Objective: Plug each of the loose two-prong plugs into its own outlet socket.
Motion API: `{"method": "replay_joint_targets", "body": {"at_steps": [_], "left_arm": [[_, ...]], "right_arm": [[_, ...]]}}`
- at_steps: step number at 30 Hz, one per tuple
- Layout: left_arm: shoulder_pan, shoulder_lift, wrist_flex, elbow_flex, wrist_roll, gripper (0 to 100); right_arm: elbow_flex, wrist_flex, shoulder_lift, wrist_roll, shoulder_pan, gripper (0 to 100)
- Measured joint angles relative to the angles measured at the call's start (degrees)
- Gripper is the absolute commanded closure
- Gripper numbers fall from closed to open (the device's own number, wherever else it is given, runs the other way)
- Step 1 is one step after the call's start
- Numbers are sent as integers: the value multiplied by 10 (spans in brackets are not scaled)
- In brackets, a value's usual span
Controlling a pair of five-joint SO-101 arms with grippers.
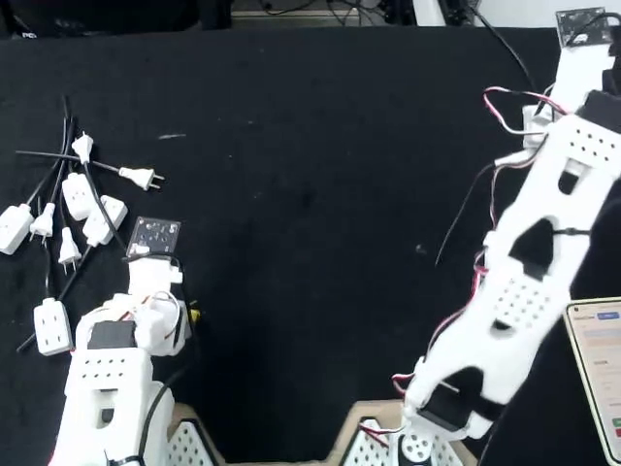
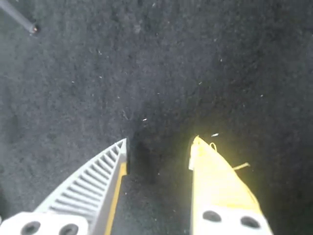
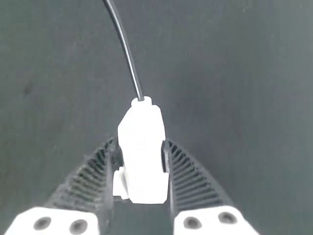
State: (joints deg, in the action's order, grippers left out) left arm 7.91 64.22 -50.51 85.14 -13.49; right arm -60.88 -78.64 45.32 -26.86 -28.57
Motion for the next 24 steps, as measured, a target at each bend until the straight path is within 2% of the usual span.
{"method": "replay_joint_targets", "body": {"at_steps": [7, 14, 21, 24], "left_arm": [[0, 0, 0, 0, 0, 784], [-1, 0, 0, 0, 0, 784], [0, 0, 4, 8, 2, 784], [0, 0, 4, 8, 0, 784]], "right_arm": [[-196, 0, 215, 8, -30, 988], [-296, 0, 313, 96, -49, 971], [-312, 0, 315, 104, -49, 653], [-316, 0, 314, 104, -48, 631]]}}
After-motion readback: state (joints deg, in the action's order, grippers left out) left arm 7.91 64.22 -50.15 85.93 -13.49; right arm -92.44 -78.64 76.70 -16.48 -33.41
